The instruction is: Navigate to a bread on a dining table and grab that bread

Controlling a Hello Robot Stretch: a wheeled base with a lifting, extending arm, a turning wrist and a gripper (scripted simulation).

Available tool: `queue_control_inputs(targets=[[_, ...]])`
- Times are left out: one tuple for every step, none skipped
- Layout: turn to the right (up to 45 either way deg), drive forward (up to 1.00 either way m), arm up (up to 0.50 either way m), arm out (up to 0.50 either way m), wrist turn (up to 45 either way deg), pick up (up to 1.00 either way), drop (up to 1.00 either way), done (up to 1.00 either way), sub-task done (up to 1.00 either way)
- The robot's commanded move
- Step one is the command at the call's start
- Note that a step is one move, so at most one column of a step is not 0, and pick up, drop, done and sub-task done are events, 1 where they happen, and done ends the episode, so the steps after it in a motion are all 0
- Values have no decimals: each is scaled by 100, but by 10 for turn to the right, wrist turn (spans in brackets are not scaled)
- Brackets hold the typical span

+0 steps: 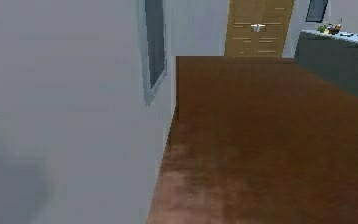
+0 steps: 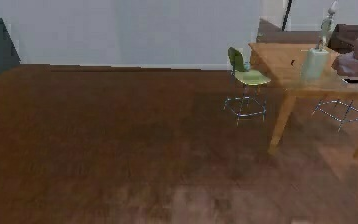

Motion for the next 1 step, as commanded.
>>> queue_control_inputs(targets=[[450, 0, 0, 0, 0, 0, 0, 0, 0]])
